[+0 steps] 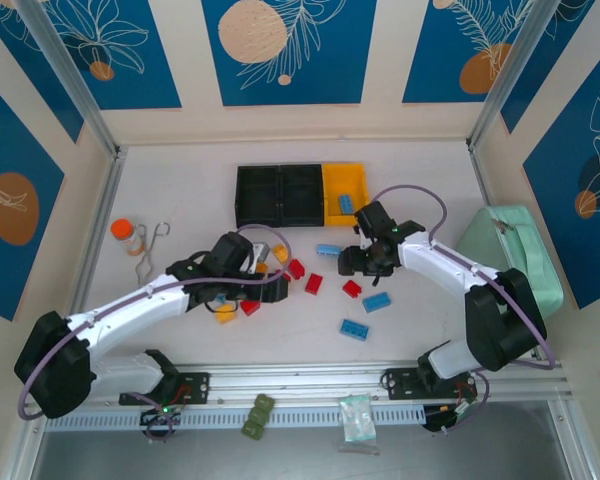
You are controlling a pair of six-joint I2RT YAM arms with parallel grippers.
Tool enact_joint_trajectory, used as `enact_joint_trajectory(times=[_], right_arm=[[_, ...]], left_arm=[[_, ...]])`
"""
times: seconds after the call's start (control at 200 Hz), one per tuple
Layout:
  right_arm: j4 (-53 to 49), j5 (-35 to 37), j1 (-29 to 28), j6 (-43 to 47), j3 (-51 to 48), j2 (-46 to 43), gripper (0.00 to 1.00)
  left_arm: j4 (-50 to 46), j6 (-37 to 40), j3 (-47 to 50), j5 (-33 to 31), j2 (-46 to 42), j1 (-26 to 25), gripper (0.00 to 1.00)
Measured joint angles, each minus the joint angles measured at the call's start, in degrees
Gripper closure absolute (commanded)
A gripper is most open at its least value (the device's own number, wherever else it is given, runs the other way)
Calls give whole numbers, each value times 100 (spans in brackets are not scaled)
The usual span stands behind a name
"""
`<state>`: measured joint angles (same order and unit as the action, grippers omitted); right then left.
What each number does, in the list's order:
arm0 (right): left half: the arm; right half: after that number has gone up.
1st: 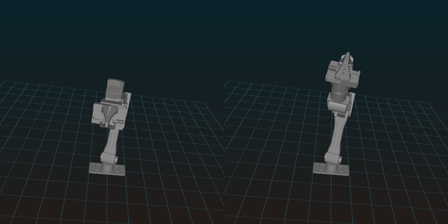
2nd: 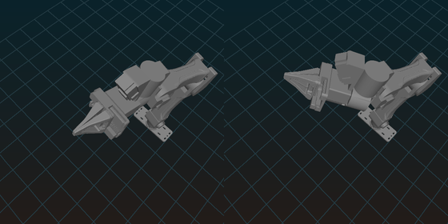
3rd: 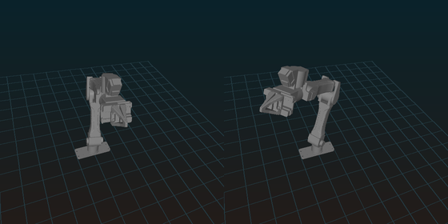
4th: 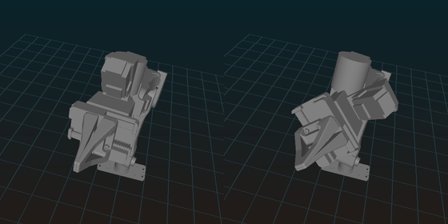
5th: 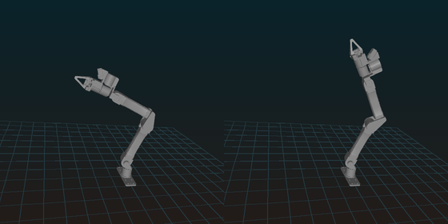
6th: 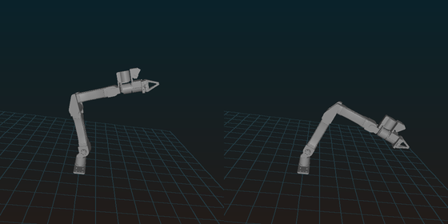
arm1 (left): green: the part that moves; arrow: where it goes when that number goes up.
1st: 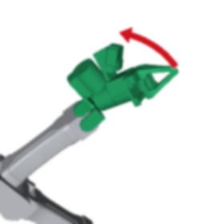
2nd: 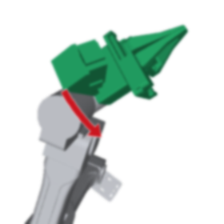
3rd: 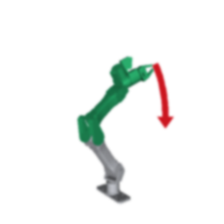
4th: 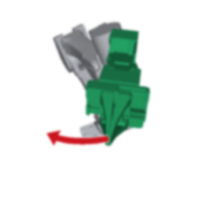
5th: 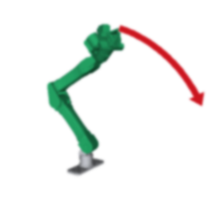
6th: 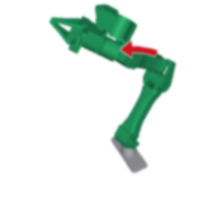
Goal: Sort the legos into containers by color
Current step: Pick up the lego from the center of the table.
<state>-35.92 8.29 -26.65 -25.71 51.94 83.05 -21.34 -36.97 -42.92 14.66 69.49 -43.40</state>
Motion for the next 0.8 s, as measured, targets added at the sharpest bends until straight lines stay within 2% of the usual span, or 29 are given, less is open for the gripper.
enact_joint_trajectory(times=[0.405,0.62,0.8], right_arm=[[481,-254,-431,-92,-229,636,34],[308,-155,-935,-411,-232,798,47],[-138,546,-1259,-680,120,1158,64]], left_arm=[[251,-52,13,-17,179,-216,18],[317,-107,94,-35,188,-216,18],[402,-173,131,-72,208,-219,18]])
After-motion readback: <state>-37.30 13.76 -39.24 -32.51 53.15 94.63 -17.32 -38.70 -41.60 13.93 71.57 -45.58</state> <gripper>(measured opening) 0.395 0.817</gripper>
